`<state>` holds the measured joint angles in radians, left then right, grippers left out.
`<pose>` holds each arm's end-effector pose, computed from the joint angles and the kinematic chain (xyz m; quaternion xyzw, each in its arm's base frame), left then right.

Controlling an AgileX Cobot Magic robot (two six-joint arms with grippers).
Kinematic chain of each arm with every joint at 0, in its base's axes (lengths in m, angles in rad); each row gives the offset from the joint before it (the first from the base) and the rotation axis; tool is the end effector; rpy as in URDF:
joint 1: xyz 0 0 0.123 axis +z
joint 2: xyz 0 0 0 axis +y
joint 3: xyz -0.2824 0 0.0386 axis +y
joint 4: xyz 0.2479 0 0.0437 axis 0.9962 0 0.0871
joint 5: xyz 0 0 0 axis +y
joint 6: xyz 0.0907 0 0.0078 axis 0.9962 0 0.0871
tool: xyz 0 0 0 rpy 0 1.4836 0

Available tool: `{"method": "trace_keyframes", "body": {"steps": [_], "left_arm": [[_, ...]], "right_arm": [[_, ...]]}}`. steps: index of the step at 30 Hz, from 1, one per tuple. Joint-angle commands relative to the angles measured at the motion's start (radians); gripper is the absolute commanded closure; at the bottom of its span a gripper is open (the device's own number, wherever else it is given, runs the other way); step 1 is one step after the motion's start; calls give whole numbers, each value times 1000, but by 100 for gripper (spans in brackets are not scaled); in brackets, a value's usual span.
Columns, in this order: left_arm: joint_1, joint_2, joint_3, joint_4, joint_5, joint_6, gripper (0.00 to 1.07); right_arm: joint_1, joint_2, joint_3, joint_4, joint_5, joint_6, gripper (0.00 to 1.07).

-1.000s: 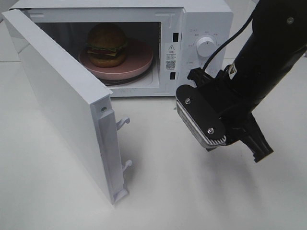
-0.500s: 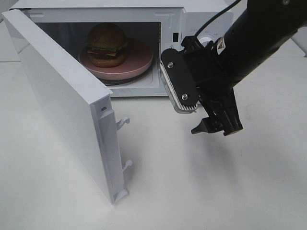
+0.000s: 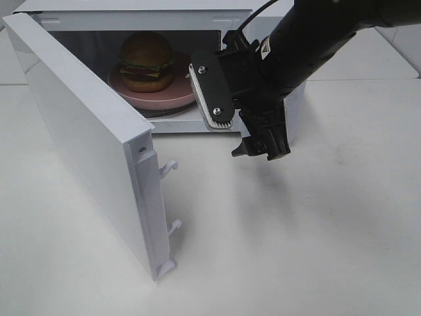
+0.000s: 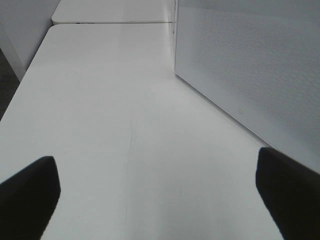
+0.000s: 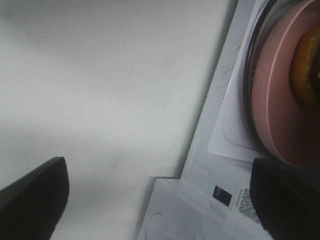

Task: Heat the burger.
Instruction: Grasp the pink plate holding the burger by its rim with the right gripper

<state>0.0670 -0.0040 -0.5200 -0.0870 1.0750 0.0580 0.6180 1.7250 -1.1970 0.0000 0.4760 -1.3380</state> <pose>-0.0081 -0.0075 0.2818 -0.0013 0.8499 -0.0105 0.5269 0.3040 0.2161 0.2366 -0.7854 0.5291 -0.1132 0.3006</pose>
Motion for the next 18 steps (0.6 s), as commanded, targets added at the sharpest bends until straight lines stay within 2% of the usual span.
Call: {"method": "trace_keyframes", "body": {"steps": [1, 12, 18], "left_arm": [[2, -17, 3, 0, -8, -6, 7], [2, -17, 3, 0, -8, -6, 7], [2, -17, 3, 0, -8, -6, 7]], "right_arm": [[2, 43, -45, -44, -47, 43, 13], [2, 167, -156, -72, -99, 100, 15], [35, 242, -232, -129, -121, 178, 15]]}}
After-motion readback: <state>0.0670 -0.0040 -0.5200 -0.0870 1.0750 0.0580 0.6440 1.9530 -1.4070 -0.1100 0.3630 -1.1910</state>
